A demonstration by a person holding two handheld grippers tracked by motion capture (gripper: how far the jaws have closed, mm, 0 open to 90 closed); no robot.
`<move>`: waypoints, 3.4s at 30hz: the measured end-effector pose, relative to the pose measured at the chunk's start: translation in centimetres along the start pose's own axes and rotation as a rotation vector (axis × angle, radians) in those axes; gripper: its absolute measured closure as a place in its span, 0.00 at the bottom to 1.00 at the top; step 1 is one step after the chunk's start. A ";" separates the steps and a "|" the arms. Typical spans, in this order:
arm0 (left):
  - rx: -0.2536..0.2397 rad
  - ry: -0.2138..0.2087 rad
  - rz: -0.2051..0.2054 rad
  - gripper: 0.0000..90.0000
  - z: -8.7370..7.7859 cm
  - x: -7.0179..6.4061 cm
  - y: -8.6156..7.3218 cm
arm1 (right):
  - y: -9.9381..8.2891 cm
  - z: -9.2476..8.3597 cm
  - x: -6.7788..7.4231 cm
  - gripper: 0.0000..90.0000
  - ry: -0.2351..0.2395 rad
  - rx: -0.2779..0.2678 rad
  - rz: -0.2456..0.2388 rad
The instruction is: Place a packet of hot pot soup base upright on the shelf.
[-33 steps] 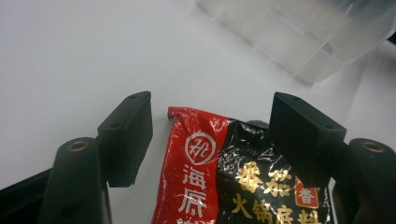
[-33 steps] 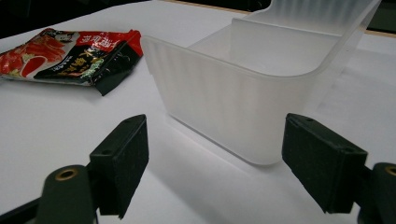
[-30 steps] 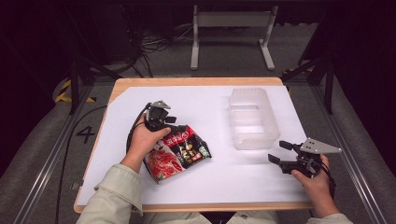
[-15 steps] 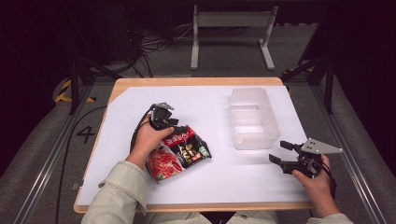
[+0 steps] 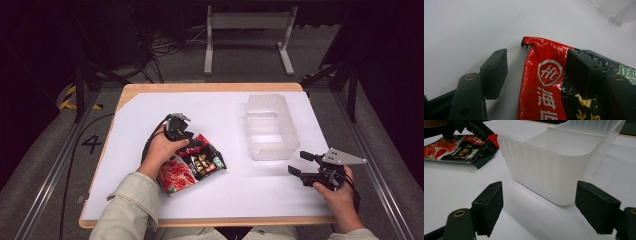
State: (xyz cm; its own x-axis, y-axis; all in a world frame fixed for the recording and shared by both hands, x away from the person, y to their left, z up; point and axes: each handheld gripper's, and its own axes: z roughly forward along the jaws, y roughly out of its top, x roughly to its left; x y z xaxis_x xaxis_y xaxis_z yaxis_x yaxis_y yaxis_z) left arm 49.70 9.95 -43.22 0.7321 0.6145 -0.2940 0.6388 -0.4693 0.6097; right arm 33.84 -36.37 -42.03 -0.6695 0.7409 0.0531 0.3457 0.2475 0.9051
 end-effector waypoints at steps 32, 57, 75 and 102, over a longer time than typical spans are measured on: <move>0.059 0.042 0.081 0.95 0.1 -0.8 -0.3 | 0.0 -0.2 0.0 0.26 -0.027 -0.006 0.002; -0.041 0.042 0.113 0.99 -5.5 -2.9 0.3 | 0.0 -0.2 -0.1 0.29 -0.038 -0.006 -0.005; -0.215 0.036 0.184 0.99 -11.7 -6.9 0.0 | 0.3 -0.4 0.3 0.33 -0.045 -0.026 -0.016; -0.611 0.142 0.201 0.99 -14.0 -9.5 -2.9 | 0.6 -0.4 1.0 0.33 -0.025 -0.018 -0.038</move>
State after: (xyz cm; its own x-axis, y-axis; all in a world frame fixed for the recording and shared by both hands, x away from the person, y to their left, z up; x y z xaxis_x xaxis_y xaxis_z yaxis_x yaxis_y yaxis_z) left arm 37.54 14.34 -31.88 0.7581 0.6497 -0.0558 0.2127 -0.1655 0.9630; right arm 33.14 -35.70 -41.26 -0.6654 0.7464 0.0079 0.3080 0.2649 0.9137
